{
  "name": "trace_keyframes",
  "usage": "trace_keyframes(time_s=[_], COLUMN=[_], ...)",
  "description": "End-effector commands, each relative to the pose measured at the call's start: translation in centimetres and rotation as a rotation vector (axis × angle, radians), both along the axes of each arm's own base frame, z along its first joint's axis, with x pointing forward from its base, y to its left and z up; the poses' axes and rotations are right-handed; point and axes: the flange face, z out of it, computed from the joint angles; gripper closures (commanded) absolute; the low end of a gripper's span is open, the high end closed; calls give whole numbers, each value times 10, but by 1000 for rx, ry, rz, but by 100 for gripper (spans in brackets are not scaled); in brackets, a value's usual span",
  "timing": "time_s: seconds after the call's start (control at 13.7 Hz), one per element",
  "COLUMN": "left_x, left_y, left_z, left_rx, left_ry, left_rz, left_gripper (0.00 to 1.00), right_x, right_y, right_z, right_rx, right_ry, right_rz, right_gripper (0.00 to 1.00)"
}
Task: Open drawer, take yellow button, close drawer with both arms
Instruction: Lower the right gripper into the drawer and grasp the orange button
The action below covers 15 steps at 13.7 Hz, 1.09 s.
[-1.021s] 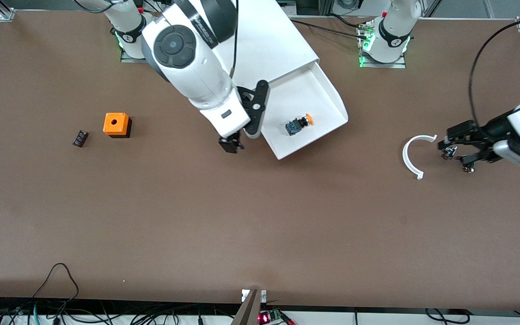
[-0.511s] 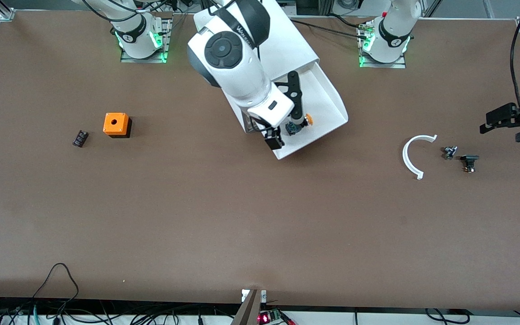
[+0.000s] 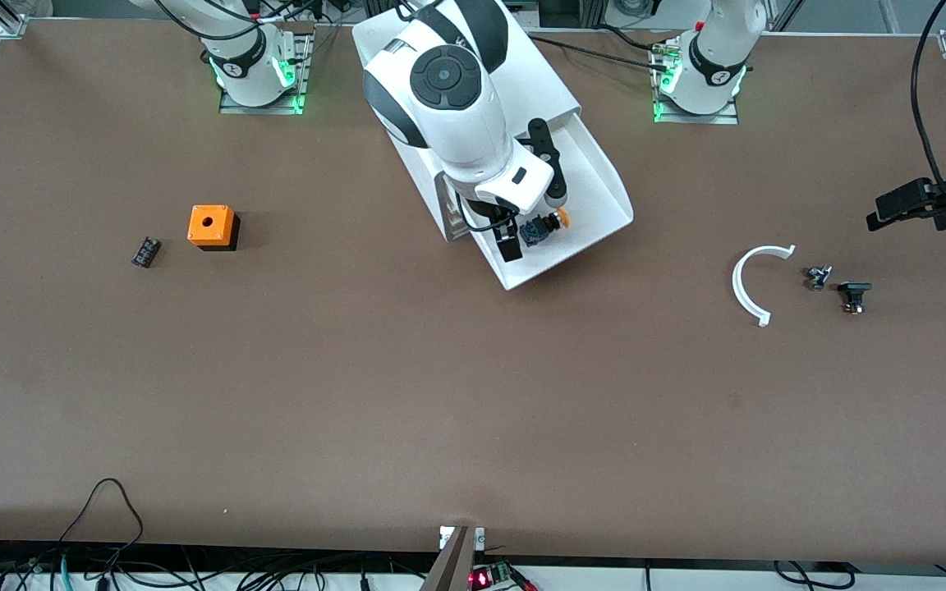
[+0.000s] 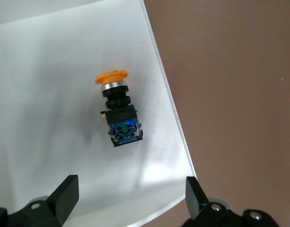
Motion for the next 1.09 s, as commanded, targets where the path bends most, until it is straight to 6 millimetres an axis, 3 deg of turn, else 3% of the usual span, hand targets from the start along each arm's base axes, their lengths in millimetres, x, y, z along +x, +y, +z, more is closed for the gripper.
trace_keyframes(time_s=[0.0,0.58,1.02], left_x=[-2,-1,-1], left_y=[-4,-2,-2], left_z=[14,27,26], left_rx=[70,75,73], left_ry=[0,-28,-26], left_rz=[3,4,-10], left_gripper=[0,0,0], right_x=[-6,-8,-23], right_y=[14,30,42], right_z=[-10,-33,-44], right_rx=[-21,-3,-27], right_ry=[-6,-30,-20], right_rz=[43,35,64], right_gripper=[0,0,0])
